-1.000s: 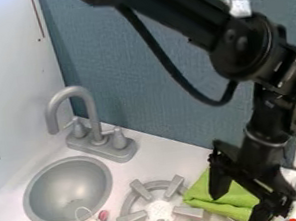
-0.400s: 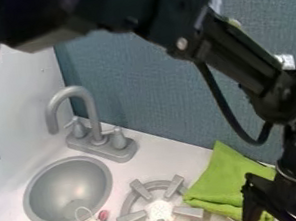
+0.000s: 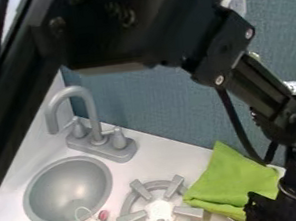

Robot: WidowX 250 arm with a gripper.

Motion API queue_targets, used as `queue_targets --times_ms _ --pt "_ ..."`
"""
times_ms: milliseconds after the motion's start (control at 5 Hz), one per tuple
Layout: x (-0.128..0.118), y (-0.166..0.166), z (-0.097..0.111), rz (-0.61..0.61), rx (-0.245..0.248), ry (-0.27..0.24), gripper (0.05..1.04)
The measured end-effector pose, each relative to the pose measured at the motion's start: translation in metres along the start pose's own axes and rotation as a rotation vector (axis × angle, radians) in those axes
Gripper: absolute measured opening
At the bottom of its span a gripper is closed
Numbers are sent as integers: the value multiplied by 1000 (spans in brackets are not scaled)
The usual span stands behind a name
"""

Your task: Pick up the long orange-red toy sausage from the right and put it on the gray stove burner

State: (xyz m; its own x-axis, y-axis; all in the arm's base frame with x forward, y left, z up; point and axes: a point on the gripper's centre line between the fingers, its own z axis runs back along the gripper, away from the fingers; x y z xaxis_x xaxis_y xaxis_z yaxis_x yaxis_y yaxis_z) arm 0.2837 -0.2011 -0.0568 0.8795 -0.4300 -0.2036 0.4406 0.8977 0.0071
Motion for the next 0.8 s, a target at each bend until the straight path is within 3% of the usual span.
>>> queue_targets --times_ms 400,600,800 --pt "7 -2 -22 8 -5 64 1001" --pt "5 -1 -26 12 -2 84 945" --pt "6 -1 -26 22 -5 78 671"
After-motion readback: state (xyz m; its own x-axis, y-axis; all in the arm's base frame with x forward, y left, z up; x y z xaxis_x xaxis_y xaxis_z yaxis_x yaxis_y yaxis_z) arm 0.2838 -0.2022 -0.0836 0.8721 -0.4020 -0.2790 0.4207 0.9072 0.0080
